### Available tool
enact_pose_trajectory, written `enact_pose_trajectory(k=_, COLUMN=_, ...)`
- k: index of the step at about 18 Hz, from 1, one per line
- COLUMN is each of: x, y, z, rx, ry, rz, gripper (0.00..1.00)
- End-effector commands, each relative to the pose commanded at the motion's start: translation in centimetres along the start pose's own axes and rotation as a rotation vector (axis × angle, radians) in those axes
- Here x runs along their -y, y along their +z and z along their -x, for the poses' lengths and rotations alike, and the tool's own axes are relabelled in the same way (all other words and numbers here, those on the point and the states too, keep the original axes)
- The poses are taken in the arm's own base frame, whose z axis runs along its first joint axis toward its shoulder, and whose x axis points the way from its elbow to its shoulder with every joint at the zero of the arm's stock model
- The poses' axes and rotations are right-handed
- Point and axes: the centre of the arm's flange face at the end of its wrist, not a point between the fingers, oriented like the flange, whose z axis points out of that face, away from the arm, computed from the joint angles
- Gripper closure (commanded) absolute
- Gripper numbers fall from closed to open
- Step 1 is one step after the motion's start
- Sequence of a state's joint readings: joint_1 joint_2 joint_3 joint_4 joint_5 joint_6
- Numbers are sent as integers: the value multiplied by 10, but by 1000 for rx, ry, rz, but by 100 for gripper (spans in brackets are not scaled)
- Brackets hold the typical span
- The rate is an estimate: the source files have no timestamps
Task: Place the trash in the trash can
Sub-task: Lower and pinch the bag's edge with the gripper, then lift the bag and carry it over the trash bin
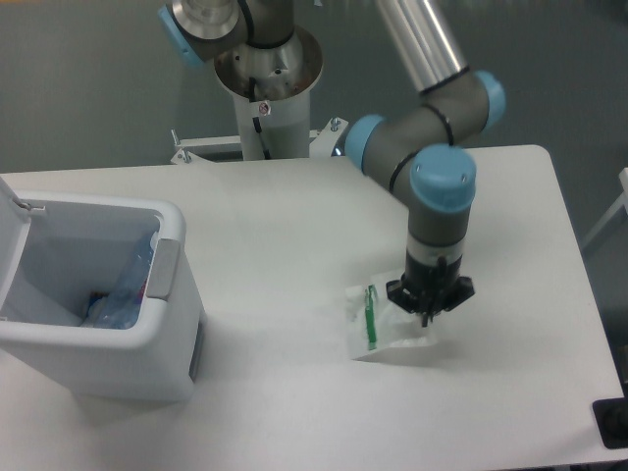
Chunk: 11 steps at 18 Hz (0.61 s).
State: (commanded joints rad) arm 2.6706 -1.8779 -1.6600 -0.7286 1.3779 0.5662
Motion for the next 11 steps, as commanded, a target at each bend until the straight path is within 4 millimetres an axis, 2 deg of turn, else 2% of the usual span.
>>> enact_pose_trajectory(k=2, x=34, y=-52, z=-6, rx=-31, ry=-58, rz=-137, gripper=100)
enact_pose_trajectory(k=5, x=55, y=-108, z=-24, rx=-28, ry=-33, rz=-238, gripper=100)
enact_pose_trajectory(k=8, x=79, y=-150, z=-70, rx=-89, ry=44, rz=-335, gripper=100)
enact_pose_trajectory(k=11, x=83, y=-204, z=-102, rx=-124, ry=28, rz=-417, gripper=100)
